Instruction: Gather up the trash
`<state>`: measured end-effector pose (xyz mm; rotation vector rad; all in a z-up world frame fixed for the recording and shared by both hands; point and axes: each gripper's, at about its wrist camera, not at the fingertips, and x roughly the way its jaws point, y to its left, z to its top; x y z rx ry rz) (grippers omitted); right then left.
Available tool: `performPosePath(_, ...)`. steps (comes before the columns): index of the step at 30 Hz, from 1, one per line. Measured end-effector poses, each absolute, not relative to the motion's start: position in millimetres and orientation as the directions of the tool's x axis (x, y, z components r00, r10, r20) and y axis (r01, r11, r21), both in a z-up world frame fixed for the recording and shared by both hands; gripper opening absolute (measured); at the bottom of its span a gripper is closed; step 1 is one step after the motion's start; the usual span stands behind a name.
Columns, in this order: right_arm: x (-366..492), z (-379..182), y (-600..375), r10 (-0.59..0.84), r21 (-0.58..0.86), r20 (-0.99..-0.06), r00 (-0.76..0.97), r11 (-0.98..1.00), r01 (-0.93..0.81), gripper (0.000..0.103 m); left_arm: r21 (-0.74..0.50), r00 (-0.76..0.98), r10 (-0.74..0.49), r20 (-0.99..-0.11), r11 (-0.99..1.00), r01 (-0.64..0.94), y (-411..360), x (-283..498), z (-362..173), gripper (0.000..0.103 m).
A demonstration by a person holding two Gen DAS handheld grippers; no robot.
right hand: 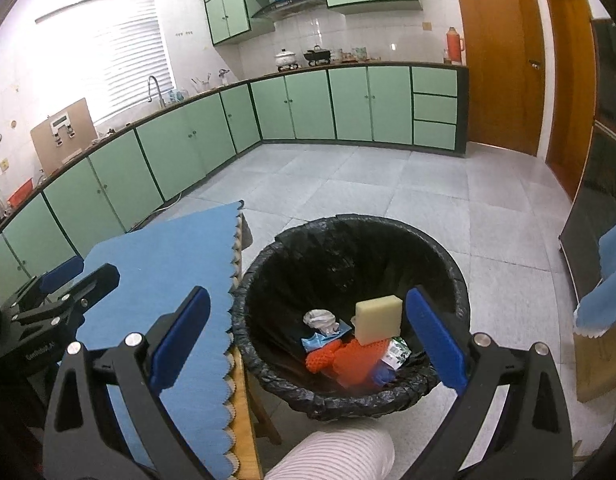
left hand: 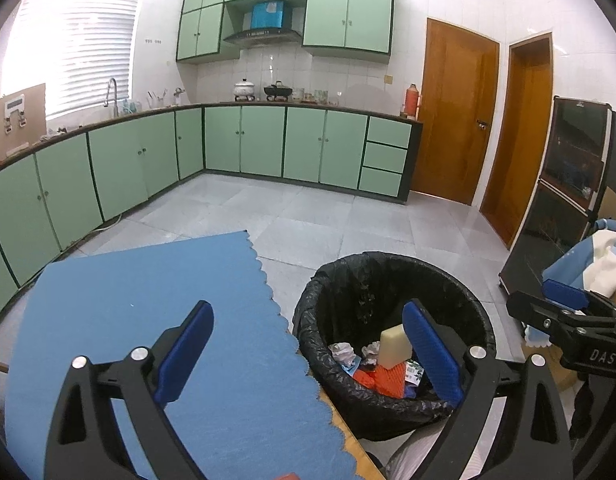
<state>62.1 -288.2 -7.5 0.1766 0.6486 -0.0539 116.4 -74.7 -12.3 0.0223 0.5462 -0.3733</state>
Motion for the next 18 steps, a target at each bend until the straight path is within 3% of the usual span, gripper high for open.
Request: performPosePath(18, 52, 8, -272, 0.017, 0.125, -0.583, 0.812, 0.99, 0.069, 0.096, -0.061, 0.813, -0.331, -0.479, 0.937, 0.345, -67, 99, -2, 0.094)
